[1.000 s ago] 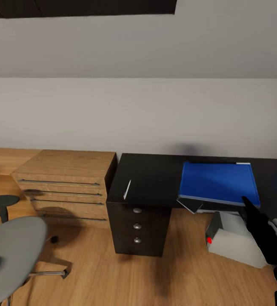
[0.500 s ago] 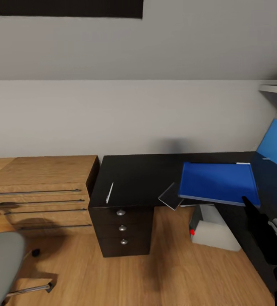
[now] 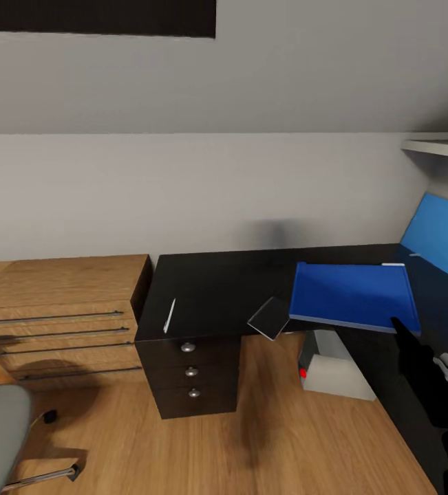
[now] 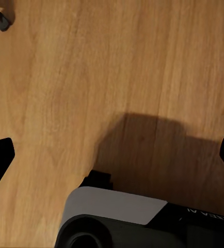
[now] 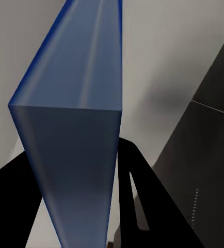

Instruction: In the bedroom, organize the workspace by keeping the computer under the desk, ensuring the monitor is on the desk, placing the keyboard on the desk next to the monitor, placing the mouse on the desk next to the keyboard, moving the folder from the swivel chair onto the desk next to the mouse, stacking the notebook on top of the folder with the pen on top of the notebook, and positioning the swivel chair next to the desk.

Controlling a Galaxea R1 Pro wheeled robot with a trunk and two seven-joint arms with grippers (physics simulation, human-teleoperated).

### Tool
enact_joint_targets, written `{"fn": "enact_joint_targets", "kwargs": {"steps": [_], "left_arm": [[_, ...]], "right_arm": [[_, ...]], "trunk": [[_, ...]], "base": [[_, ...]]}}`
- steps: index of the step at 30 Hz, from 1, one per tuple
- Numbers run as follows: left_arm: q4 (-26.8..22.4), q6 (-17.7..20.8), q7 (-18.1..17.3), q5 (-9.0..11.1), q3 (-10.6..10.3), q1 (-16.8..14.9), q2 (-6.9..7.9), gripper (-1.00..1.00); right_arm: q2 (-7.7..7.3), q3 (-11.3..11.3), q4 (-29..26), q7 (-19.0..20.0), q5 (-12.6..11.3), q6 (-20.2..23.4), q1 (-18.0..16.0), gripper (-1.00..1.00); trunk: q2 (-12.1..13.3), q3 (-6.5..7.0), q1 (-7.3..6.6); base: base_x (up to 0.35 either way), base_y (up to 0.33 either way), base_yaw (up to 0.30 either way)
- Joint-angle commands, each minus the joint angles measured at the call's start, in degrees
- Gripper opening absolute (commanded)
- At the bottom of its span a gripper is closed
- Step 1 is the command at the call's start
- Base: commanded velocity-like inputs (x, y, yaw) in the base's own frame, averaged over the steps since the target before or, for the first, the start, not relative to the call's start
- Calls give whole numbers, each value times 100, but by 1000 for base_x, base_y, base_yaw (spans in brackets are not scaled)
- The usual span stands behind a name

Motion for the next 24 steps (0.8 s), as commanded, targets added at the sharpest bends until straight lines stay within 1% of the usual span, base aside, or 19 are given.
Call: {"fn": "enact_joint_targets", "kwargs": {"steps": [1,4,8,14,17,19,21,23,24], "left_arm": [[3,-24,16,53,-17,-3,1,100],[3,-29,16,53,-17,-3,0,100],[3,-58,16,47,-24,-3,6,100],[3,-67,16,45,-24,-3,1,100],[3,-68,16,44,-25,-3,1,100],[3,-68,16,44,-25,-2,1,100],[3,-68,16,46,-26,-2,1,100],[3,-65,16,47,-26,-3,-5,100],[3,-63,16,49,-26,-3,-6,100]], "right_arm": [[5,-16,-1,7,-36,52,-5,-100],[13,-16,5,-14,-47,55,-6,-100],[27,0,21,-34,-38,46,-4,-100],[29,24,40,-46,-29,-127,-3,-100],[33,48,43,-71,-40,-161,-2,-100],[44,97,47,-79,-44,-167,-2,-100],[62,209,94,-88,-41,-181,-2,-100],[72,389,373,-158,-32,-313,-11,-100],[73,491,598,-228,-31,-506,-21,-100]], "trunk": [[38,13,-23],[159,67,-88],[159,67,-88],[159,67,-88],[159,67,-88],[159,67,-88],[159,67,-88],[159,67,-88],[159,67,-88]], "base": [[0,0,0],[0,0,0],[0,0,-21],[0,0,-196],[0,0,-118],[0,0,-45],[0,0,-21],[0,0,-9],[0,0,-4]]}}
